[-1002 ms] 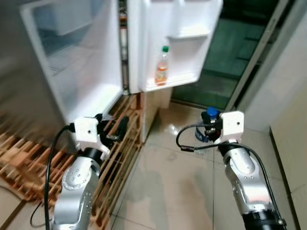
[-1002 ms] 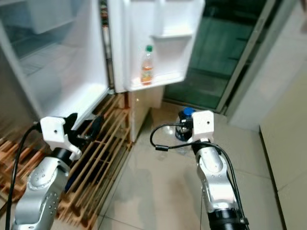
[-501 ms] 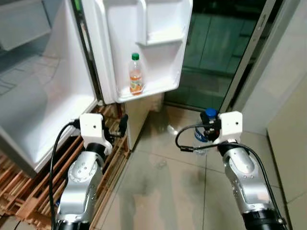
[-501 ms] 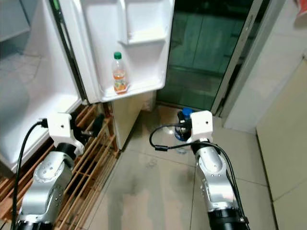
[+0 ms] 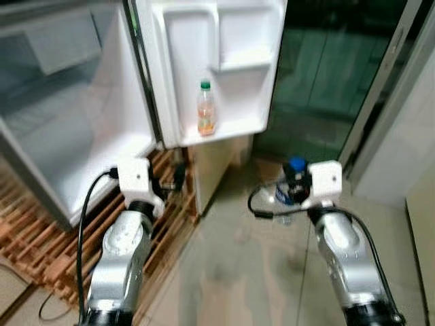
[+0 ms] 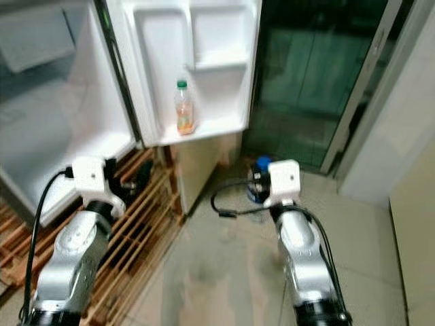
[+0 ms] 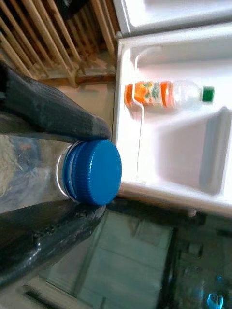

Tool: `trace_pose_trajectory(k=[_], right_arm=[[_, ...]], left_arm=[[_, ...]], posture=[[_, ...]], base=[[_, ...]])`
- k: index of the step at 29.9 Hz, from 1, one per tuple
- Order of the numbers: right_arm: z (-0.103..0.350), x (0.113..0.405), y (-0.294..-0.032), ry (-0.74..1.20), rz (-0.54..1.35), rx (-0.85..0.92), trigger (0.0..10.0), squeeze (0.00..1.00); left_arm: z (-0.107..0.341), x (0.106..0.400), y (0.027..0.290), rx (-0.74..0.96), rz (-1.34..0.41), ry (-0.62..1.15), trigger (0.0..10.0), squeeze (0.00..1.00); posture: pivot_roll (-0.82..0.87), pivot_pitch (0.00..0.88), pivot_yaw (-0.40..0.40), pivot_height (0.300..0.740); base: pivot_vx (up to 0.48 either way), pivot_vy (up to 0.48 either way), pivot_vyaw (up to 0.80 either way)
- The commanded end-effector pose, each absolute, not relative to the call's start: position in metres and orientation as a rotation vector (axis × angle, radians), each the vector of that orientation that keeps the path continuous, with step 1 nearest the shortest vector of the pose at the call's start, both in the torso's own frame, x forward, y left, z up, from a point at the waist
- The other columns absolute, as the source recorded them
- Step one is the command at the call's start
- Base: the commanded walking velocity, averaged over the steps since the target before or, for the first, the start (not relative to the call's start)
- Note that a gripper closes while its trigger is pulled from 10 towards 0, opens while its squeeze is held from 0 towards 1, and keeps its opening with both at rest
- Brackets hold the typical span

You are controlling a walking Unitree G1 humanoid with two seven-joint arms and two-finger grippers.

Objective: Restocking fridge

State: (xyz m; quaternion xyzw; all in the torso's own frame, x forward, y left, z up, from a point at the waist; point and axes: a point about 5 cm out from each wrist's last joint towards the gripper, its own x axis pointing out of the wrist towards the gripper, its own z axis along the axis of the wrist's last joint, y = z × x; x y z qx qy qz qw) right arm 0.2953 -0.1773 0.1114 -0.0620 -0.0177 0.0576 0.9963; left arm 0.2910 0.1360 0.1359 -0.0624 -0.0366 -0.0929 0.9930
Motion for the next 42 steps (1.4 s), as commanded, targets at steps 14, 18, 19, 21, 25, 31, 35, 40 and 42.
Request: trace_pose_trajectory(k=[14,18,19,21,25,31,35,40,42], right_arm=[[0.129,0.301,-0.171,-0.111,0.126,-0.129,0.0,0.00],[0.136,0.302,-0.170,-0.132,0.131,-0.134,0.0,0.00],[0.138,0.302,-0.170,-0.144,0.132,-0.130,0.0,0.00],[0.149,0.303,-0.167,-0.175,0.155,-0.123,0.0,0.00],[0.171,0.307,-0.161,-0.224,0.205,-0.100,0.0,0.00],[0.215,0.316,-0.149,-0.295,0.364,-0.020,0.0,0.00],[0.215,0.317,-0.148,-0.267,0.422,0.003,0.0,0.00],[0.211,0.314,-0.141,-0.224,0.494,0.020,0.0,0.00],[0.210,0.311,-0.136,-0.203,0.530,0.021,0.0,0.00]], left_arm=[[0.133,0.292,0.138,-0.100,-0.182,-0.048,10.0,0.00],[0.134,0.293,0.137,-0.097,-0.185,-0.049,10.0,0.00],[0.134,0.293,0.138,-0.096,-0.184,-0.049,10.0,0.00],[0.134,0.293,0.138,-0.100,-0.183,-0.053,10.0,0.00],[0.135,0.292,0.137,-0.098,-0.188,-0.059,10.0,0.00],[0.137,0.293,0.135,-0.102,-0.198,-0.070,10.0,0.00],[0.138,0.292,0.135,-0.114,-0.208,-0.080,10.0,0.00],[0.140,0.291,0.134,-0.137,-0.234,-0.096,10.0,0.00],[0.140,0.291,0.134,-0.133,-0.234,-0.096,10.0,0.00]], posture=[[-0.15,0.000,0.049,0.740],[-0.15,0.000,0.049,0.740],[-0.15,0.000,0.049,0.740],[-0.15,0.000,0.051,0.740],[-0.15,0.000,0.051,0.740],[-0.15,0.000,0.054,0.740],[-0.15,0.000,0.050,0.740],[-0.15,0.000,0.048,0.740],[-0.15,0.000,0.050,0.740]], base=[[0.480,0.000,0.06],[0.480,0.000,0.00],[0.480,0.000,0.00],[0.480,0.000,0.00],[0.480,0.000,0.00],[0.201,0.000,0.00],[0.000,0.000,0.00],[0.000,0.000,0.00],[0.000,0.000,0.00]])
